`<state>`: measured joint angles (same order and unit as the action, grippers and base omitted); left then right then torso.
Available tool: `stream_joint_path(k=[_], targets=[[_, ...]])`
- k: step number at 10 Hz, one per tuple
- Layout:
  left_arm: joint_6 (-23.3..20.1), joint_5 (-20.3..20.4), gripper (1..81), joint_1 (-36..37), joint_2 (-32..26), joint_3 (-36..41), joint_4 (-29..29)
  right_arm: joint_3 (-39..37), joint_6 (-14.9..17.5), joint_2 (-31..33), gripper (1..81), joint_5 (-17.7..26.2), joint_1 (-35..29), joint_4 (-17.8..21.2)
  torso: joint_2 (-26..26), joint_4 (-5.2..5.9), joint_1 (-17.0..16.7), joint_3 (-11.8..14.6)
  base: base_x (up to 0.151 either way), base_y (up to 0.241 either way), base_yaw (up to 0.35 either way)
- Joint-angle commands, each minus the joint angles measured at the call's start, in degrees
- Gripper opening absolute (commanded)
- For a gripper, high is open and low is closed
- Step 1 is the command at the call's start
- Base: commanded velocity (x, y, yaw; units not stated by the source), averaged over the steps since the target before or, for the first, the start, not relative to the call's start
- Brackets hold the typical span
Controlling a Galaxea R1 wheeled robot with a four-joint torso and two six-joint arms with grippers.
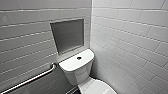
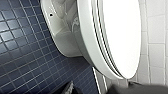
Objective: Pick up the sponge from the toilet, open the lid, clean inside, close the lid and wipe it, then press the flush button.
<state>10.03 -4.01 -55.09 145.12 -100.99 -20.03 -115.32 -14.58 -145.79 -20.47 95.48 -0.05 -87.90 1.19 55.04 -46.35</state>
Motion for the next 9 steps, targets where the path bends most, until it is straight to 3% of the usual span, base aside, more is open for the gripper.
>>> stream_joint_path(k=[1,3,4,6,9], targets=[[0.34,-2.05,81.1,5.30,0.09,0.53,-1.68,-0.42,0.08,0.73,1.0,3.51,-0.50,-1.36,0.00,0.00,0.00,0.00,0.000,0.000,0.000],[0.34,-2.14,81.1,5.64,1.05,-0.27,-1.59,-0.07,0.08,0.73,1.0,3.51,-0.94,-1.27,0.00,0.00,0.00,0.00,0.000,0.000,0.000],[0.34,-2.41,81.1,5.91,1.58,-0.27,-1.59,0.02,0.08,0.73,1.0,3.51,-1.03,-1.27,-5.73,0.00,3.69,0.00,0.000,0.000,0.000],[0.34,-2.41,81.1,6.00,2.37,-0.27,-1.59,0.28,0.08,0.82,1.0,3.51,-1.29,-1.36,-6.62,0.00,4.26,0.00,0.000,0.000,0.000],[0.34,-2.32,81.1,6.26,2.64,-0.17,-1.59,0.81,0.08,0.82,1.0,3.51,-1.55,-1.36,-12.46,0.00,7.87,0.00,0.000,0.000,0.000]])
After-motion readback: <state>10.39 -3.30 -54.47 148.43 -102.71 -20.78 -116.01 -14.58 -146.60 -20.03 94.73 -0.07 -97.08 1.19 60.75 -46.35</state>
